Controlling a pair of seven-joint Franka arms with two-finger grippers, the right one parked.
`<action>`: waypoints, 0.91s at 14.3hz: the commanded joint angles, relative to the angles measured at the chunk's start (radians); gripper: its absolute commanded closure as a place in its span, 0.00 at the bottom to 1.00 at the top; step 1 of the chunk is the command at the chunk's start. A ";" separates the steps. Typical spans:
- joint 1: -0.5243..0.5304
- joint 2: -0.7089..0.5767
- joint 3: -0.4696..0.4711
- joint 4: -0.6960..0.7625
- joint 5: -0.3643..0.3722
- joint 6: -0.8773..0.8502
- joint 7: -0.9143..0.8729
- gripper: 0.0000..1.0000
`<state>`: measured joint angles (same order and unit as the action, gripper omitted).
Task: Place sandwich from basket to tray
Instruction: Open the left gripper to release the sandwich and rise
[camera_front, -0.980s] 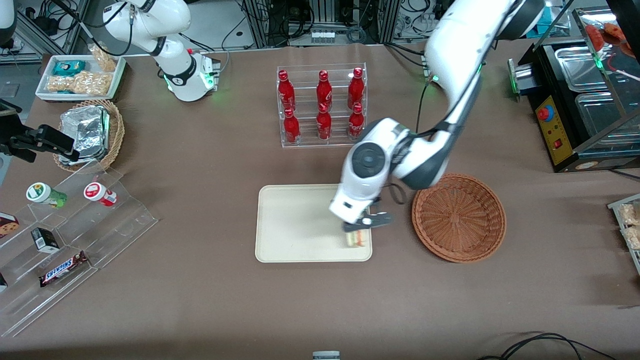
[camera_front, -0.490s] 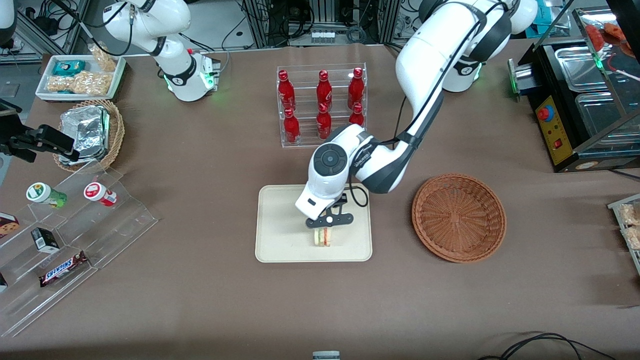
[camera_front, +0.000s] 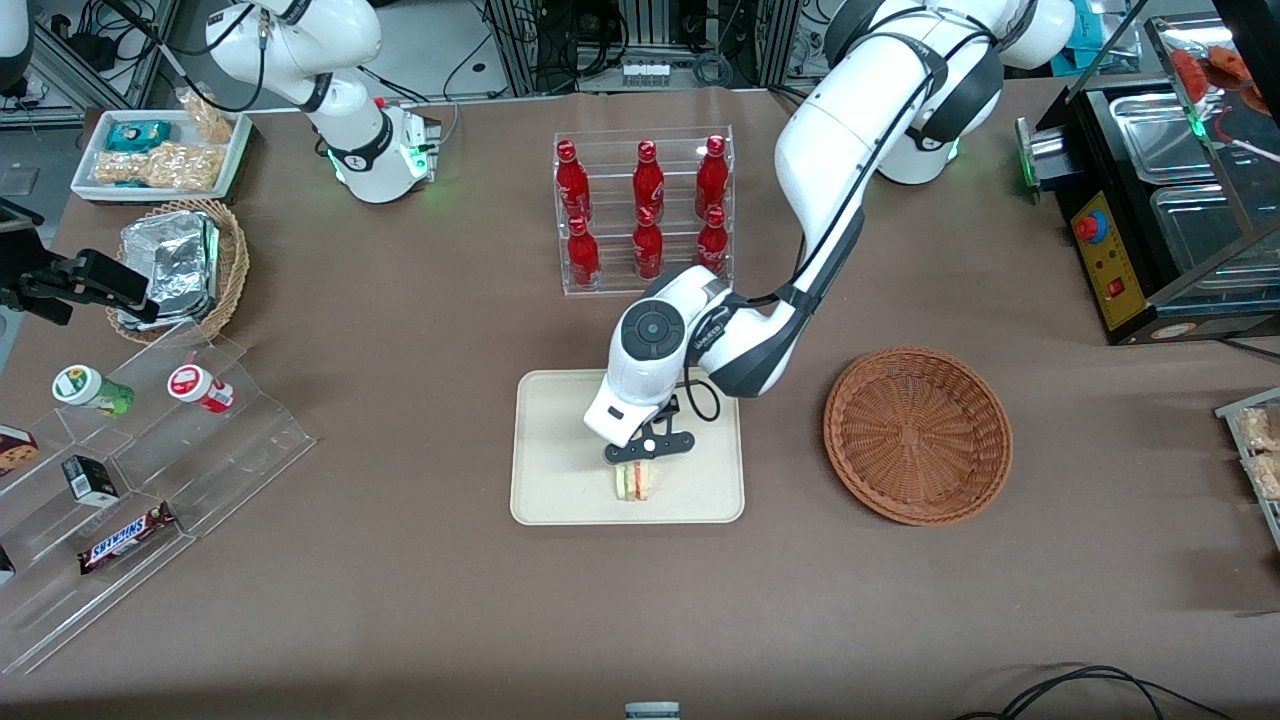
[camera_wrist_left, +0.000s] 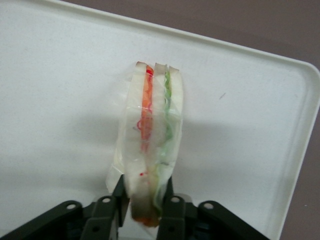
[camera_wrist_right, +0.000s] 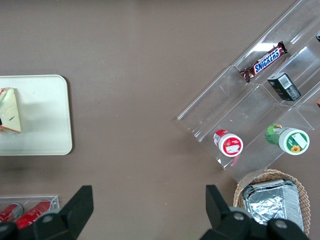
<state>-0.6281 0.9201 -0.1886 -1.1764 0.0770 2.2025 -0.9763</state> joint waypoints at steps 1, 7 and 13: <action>-0.005 -0.056 0.001 0.023 0.007 -0.050 -0.032 0.00; 0.027 -0.297 0.030 -0.002 0.024 -0.372 -0.007 0.00; 0.172 -0.466 0.040 -0.218 0.023 -0.411 0.082 0.00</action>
<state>-0.4983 0.5371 -0.1441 -1.2784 0.0957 1.7983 -0.9059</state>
